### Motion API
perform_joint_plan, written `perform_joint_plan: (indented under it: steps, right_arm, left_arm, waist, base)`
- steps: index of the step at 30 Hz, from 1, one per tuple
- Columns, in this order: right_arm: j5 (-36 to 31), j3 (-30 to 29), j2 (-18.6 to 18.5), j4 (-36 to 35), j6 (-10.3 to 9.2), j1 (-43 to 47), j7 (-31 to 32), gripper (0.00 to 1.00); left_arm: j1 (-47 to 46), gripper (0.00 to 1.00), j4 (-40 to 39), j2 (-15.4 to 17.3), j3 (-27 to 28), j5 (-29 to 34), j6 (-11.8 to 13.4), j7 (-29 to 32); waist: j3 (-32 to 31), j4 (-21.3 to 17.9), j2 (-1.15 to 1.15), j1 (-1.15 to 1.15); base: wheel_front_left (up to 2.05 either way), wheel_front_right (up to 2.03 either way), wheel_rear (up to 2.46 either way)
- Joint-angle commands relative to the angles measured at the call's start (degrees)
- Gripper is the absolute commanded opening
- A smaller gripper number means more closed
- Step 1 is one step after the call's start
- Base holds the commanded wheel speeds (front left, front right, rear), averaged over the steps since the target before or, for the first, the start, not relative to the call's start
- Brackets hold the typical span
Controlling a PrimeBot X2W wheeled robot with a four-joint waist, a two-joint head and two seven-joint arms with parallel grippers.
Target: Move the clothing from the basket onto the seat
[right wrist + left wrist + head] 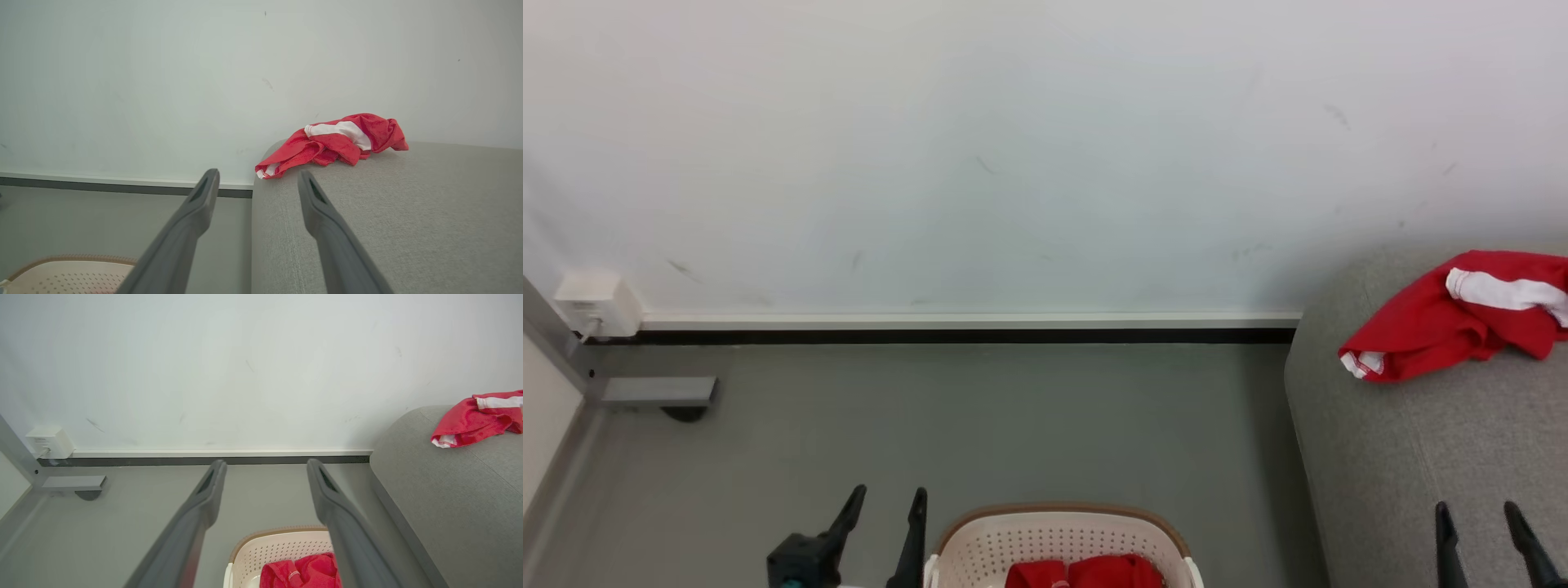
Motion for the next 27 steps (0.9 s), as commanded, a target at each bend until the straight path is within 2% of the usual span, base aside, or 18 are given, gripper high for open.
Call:
perform_joint_plan:
  steps: [1, 10, 27]
  right_arm:
    - [-0.24, 0.85, 0.31, -0.02, -0.19, 1.4, -0.18, 1.0]
    - [0.48, 5.37, 1.39, 1.85, -0.19, 4.09, -0.18, 1.0]
    - [2.05, 6.54, 1.57, 3.04, -0.19, 3.26, -0.18, 1.0]
  left_arm:
    - [1.48, 1.0, -0.53, -0.24, 0.89, 0.85, 0.32, -0.01]
    - [6.13, 1.0, -2.1, -2.58, 6.15, 3.97, -0.73, -0.03]
    - [7.93, 1.0, -0.88, -5.98, 10.53, 8.1, -4.76, -0.04]
  waist:
    - [-1.64, 1.59, 0.0, 0.02]
    - [-3.79, 2.04, 0.0, 0.02]
    - [-4.61, 2.36, 0.0, 0.02]
  base:
    - [0.0, 0.0, 0.0]
    - [0.0, 0.0, 0.0]
    - [0.0, 0.0, 0.0]
